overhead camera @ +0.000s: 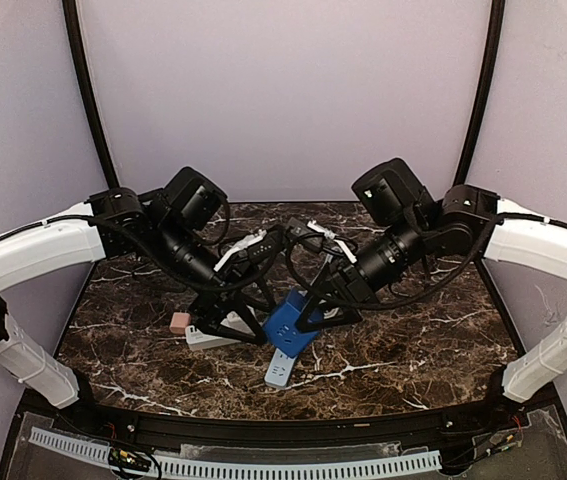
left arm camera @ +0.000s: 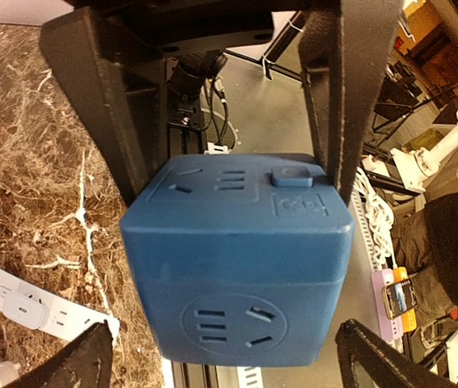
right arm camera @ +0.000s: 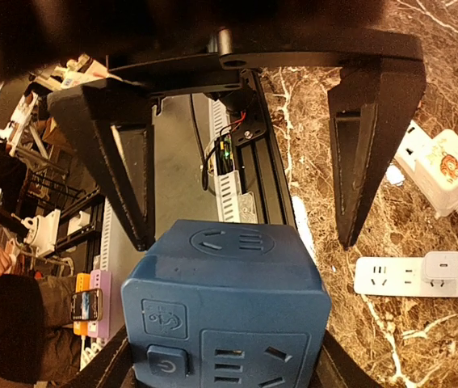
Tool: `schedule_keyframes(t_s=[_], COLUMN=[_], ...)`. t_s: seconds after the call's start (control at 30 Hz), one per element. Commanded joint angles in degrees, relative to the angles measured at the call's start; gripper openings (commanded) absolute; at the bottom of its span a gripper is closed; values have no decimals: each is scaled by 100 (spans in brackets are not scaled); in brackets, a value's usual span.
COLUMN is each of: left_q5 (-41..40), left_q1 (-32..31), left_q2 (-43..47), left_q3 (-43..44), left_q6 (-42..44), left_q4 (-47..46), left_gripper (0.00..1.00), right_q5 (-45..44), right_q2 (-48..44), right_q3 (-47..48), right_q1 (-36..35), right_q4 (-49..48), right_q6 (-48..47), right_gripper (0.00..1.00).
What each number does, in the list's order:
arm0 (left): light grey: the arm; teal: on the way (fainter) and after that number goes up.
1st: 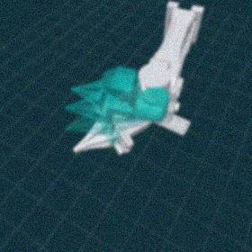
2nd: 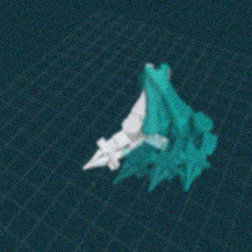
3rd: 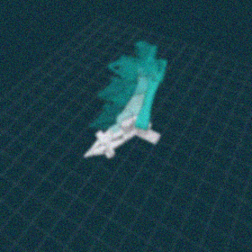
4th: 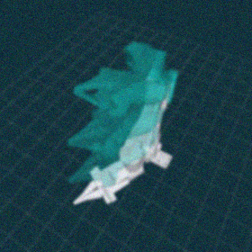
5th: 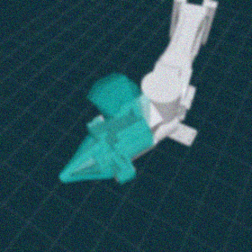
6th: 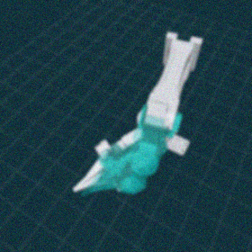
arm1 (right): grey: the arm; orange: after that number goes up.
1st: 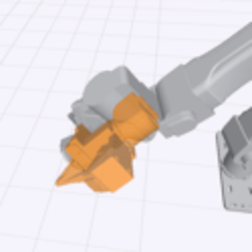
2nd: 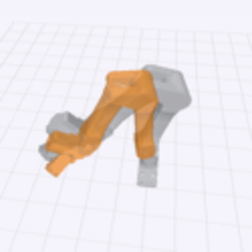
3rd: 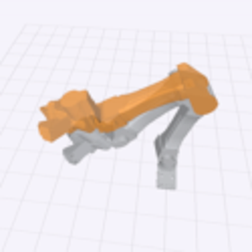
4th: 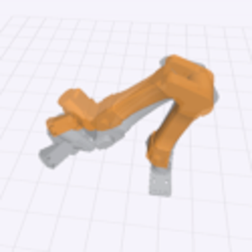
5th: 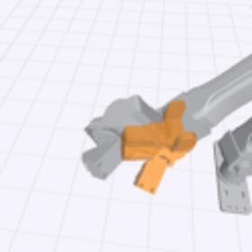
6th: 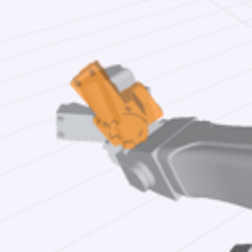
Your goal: Insert the plug
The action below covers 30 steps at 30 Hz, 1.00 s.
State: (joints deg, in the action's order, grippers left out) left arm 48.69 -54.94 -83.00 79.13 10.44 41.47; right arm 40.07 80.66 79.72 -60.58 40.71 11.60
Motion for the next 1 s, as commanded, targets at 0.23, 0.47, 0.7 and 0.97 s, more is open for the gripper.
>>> schedule_keyframes(t_s=[0.23, 0.47, 0.7, 0.97], left_q5=[-1162, -2355, -3321, -3363], left_q1=[-26, -26, -27, -31], left_q2=[1146, 1993, 2601, 3364], left_q3=[-758, -1546, -2180, -3098], left_q6=[-255, -712, -1008, -1512], left_q4=[-748, -1274, -1369, -1480], left_gripper=[99, 99, 93, 86], right_q5=[-730, -1815, -2909, -4421], right_q2=[-664, -1126, -1217, -980], right_q3=[-530, -767, -725, -329], right_q1=[-12, -13, -73, -672], right_q4=[-56, -84, 54, 791], right_q6=[598, 1646, 2889, 4960], right_gripper=[0, 0, 0, 0])
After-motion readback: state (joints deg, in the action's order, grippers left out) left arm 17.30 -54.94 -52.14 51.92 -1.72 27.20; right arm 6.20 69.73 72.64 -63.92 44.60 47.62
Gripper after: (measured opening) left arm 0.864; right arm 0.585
